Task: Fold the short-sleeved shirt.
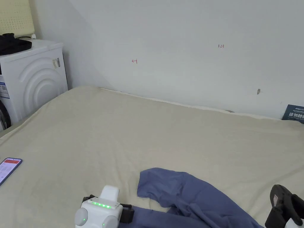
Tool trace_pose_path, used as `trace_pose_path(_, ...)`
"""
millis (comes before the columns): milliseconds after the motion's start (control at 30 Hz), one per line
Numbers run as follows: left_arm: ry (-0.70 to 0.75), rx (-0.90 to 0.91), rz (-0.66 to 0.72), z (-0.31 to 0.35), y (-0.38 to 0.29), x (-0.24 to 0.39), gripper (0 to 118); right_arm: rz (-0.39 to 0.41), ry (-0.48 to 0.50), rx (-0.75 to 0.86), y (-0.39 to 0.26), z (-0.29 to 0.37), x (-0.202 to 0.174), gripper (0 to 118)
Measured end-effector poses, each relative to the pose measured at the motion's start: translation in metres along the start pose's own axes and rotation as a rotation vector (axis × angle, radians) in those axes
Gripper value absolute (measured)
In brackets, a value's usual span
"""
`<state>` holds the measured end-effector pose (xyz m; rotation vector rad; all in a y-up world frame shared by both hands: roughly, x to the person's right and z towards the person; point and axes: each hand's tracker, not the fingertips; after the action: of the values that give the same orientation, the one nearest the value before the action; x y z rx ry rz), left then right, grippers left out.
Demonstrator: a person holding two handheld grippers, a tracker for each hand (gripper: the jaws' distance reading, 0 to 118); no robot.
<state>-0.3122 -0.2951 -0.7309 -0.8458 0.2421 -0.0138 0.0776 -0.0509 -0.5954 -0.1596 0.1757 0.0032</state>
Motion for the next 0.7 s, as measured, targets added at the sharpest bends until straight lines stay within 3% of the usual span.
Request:
trace_pose_path(100, -0.008, -0.080, 0.003, -0.025, -0.012, 0.001, 107, -0.016, 0.005, -0.031, -0.007, -0.007, 0.004, 1)
trace_pose_path(133, -0.030, -0.121, 0.010, -0.030, -0.018, 0.004, 89, -0.009, 0.003, -0.038, -0.009, -0.009, 0.004, 1)
trace_pose_path(200, -0.110, -0.040, 0.043, 0.000, -0.032, 0.016, 78, 0.010, -0.013, -0.054, -0.014, -0.015, 0.004, 1)
trace_pose_path(233, -0.045, 0.004, 0.044, 0.009, -0.035, 0.015, 66, 0.013, -0.014, -0.059, -0.016, -0.017, 0.004, 1)
trace_pose_path(267, -0.083, -0.032, 0.061, 0.018, -0.035, 0.014, 40, 0.017, -0.013, -0.068, -0.019, -0.021, 0.005, 1)
trace_pose_path(300, -0.127, -0.094, 0.135, -0.004, -0.022, -0.001, 3, 0.024, -0.009, -0.082, -0.023, -0.026, 0.005, 1)
trace_pose_path(500, -0.173, 0.079, 0.293, 0.037, -0.019, -0.018, 3, 0.090, 0.021, -0.123, -0.048, -0.067, -0.005, 4)
trace_pose_path(567, -0.163, 0.186, 0.261, 0.067, -0.025, -0.010, 4, 0.143, 0.097, -0.095, -0.053, -0.100, -0.009, 24)
trace_pose_path(600, -0.150, 0.236, 0.239, 0.084, -0.027, -0.007, 3, 0.175, 0.145, -0.094, -0.057, -0.123, -0.010, 48)
trace_pose_path(633, -0.159, 0.261, 0.219, 0.095, -0.024, -0.006, 3, 0.200, 0.170, -0.132, -0.060, -0.147, -0.010, 94)
trace_pose_path(667, -0.161, 0.280, 0.200, 0.108, -0.022, -0.005, 3, 0.238, 0.220, -0.179, -0.065, -0.177, -0.014, 118)
trace_pose_path(700, -0.147, 0.309, 0.173, 0.120, -0.022, -0.001, 3, 0.280, 0.317, -0.126, -0.069, -0.203, -0.016, 118)
